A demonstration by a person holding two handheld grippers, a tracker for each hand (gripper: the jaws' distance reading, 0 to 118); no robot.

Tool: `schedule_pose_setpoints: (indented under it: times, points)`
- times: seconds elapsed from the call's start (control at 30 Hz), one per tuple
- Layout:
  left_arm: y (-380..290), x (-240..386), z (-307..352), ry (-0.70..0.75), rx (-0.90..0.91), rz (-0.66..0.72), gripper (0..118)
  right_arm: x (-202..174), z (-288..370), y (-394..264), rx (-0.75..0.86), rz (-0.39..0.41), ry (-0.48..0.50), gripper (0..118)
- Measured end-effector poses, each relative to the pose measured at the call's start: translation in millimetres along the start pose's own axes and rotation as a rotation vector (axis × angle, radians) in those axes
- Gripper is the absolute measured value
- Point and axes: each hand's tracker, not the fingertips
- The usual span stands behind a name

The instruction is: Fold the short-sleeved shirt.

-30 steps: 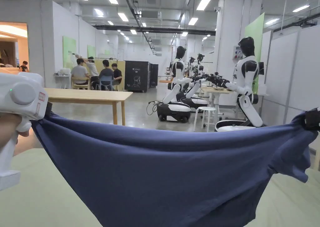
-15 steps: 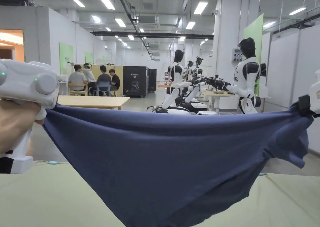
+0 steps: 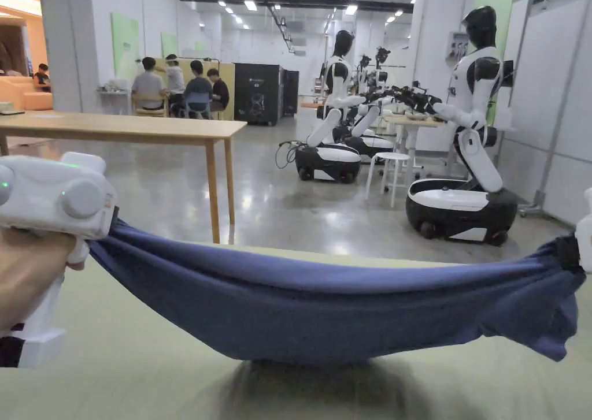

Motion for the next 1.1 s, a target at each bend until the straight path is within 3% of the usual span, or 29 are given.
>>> schedule_pose_setpoints:
  times: [0.1,0.23,0.33,0.47,0.67,0.97,1.0,1.03,1.07,1.1]
  points:
    - [-50,-4,13,-0.015,-0.062,-0.077,1,2,19,-52,-0.027,-0.067,0.025,5]
    - [-122,-19,40,-0.081,-0.135,-0.050,1,4,55,-122,-0.110,-0.059,0.058,5]
    - [-179,-30,63,-0.119,-0.188,-0.038,1,8,88,-174,-0.136,-0.131,0.111,5]
    - [-239,-43,93,-0.144,-0.229,0.007,1,13,133,-228,-0.152,-0.129,0.122,5]
    - [-274,-74,121,-0.159,-0.236,0.015,1,39,186,-272,-0.139,-0.259,0.118,5]
    - [-307,-76,122,-0.222,-0.297,0.059,1,36,174,-308,-0.213,-0.255,0.110,6]
    - [-311,-75,123,-0.232,-0.290,0.077,5,34,171,-311,-0.222,-0.244,0.111,10]
    - [-313,-76,122,-0.240,-0.289,0.089,12,32,167,-314,-0.228,-0.238,0.106,22]
    - [-316,-76,122,-0.230,-0.287,0.100,29,29,167,-316,-0.224,-0.230,0.084,51]
    - [-318,-77,122,-0.223,-0.284,0.105,77,28,165,-317,-0.226,-0.222,0.069,101]
